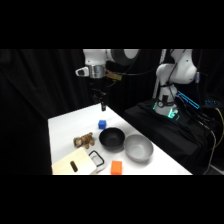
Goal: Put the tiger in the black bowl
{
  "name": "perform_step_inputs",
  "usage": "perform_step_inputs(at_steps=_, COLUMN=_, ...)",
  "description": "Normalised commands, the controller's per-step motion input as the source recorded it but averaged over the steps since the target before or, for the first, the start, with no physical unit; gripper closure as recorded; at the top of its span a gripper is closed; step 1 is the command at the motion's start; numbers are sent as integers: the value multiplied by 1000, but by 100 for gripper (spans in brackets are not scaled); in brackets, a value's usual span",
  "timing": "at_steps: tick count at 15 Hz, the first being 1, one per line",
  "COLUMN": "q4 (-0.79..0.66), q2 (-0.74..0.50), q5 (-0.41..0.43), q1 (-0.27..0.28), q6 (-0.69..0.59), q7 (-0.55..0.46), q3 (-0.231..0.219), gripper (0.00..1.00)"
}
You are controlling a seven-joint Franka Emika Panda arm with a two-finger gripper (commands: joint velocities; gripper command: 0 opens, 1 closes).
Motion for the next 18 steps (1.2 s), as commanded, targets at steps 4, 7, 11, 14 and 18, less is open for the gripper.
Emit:
perform_step_inputs(at_steps=4, q4=192, q2=171, q5=23, q1=-19, q6=33, q7=8, q3=27, gripper=0)
perform_step_inputs(at_steps=7, q4=470, q2=389, q5=38, q1=-15, q6=49, q7=48, q3=36, gripper=0)
perform_step_inputs(at_steps=11, q4=558, q2=444, q5=3, q1=-28, q6=31, q7=85, q3=19, gripper=0)
perform_step_inputs(at_steps=14, q4=479, q2=372, q5=10, q1=-71, q6=17, q7=39, q3=-3, gripper=0)
perform_step_inputs(at_steps=18, q4=394, q2=359, q5=26, q1=-80, q6=55, q7=15, q3=-2, gripper=0)
